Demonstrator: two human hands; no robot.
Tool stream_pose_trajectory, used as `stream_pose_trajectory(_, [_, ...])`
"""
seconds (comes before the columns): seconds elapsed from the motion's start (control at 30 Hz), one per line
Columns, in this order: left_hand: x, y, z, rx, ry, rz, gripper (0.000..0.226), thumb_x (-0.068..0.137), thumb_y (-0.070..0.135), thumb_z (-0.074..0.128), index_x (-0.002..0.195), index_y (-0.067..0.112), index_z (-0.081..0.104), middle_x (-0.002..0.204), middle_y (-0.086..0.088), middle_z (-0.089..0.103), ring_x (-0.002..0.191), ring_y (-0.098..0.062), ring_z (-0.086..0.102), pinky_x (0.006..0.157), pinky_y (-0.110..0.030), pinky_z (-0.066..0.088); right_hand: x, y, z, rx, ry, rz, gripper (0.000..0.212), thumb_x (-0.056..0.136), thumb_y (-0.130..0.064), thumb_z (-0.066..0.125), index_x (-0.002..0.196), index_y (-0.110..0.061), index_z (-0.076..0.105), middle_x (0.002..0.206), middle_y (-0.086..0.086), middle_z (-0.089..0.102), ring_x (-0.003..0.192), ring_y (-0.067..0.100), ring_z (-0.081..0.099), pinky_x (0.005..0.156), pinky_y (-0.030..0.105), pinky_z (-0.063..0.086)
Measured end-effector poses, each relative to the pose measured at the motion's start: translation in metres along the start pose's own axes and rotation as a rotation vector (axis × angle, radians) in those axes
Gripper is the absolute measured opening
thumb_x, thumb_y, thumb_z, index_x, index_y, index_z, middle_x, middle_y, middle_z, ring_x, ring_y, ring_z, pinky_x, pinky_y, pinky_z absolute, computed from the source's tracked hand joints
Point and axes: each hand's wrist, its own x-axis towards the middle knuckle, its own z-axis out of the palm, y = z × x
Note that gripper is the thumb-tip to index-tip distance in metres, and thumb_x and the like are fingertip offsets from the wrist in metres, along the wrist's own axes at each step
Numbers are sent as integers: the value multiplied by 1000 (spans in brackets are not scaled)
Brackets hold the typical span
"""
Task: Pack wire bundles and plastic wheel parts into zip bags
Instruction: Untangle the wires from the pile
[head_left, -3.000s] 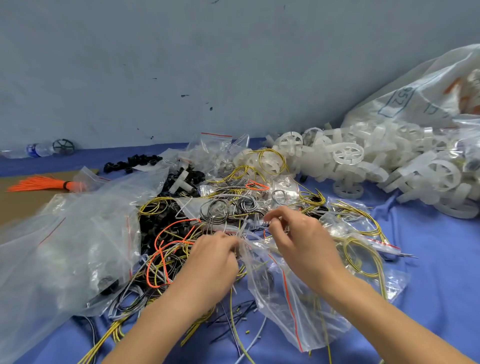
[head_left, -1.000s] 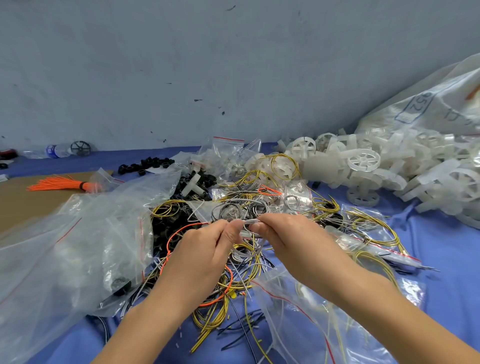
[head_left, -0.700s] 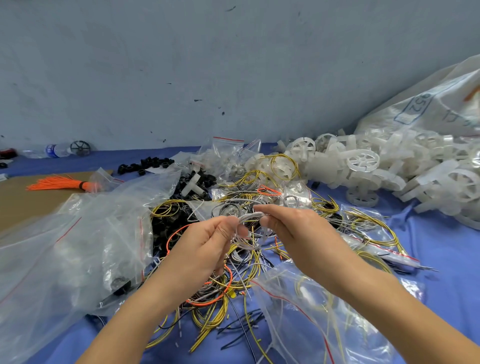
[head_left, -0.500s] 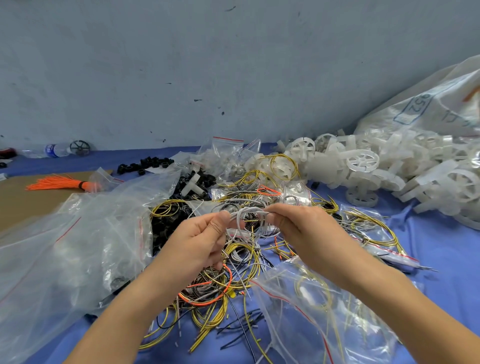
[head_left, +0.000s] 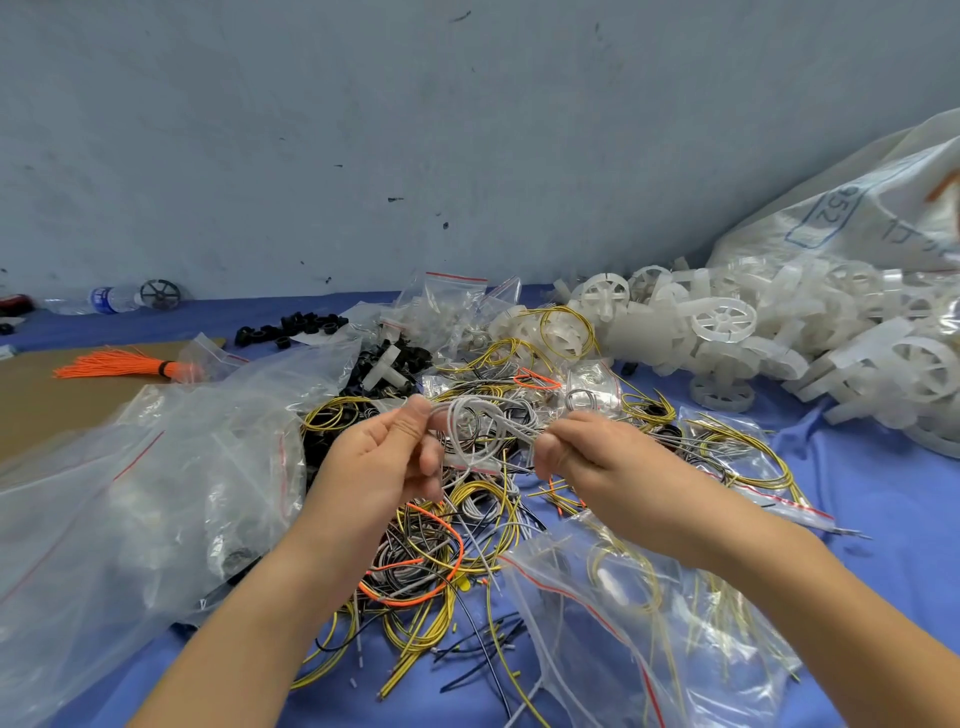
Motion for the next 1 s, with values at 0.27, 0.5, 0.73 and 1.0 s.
stream_pose_trajectory(0.27, [-10,8,6,220,15,162,36,99,37,45,85,15,69,60,-1,57,53,-15,53,55,-23,49,1,-7,-2,101,93,1,49,96,-60,29,127,-32,57,123,-11,55,116,9,51,101,37,41])
stream_pose_trajectory(0.5, [-23,8,19,375,57,354,26,98,37,49,94,29,73,66,-8,59,57,-17,51,56,-34,46,-2,-22,1,146,238,-218,23,101,-31,51,92,-19,68,78,-2,70,70,14,61,71,38,50])
stream_pose_trajectory(0.73, [-33,5,28,463,-20,334,57,94,59,35,142,30,46,132,16,59,124,4,51,105,-33,44,4,-27,6,790,219,-90,16,98,-10,57,95,-7,72,82,3,76,69,16,73,61,25,58])
stream_pose_trajectory(1.0, [-42,4,28,513,-111,300,56,92,36,66,139,45,38,102,17,70,83,-4,69,75,-32,56,1,-38,19,823,334,-54,15,97,-20,61,90,-15,74,88,2,77,85,23,74,85,51,57])
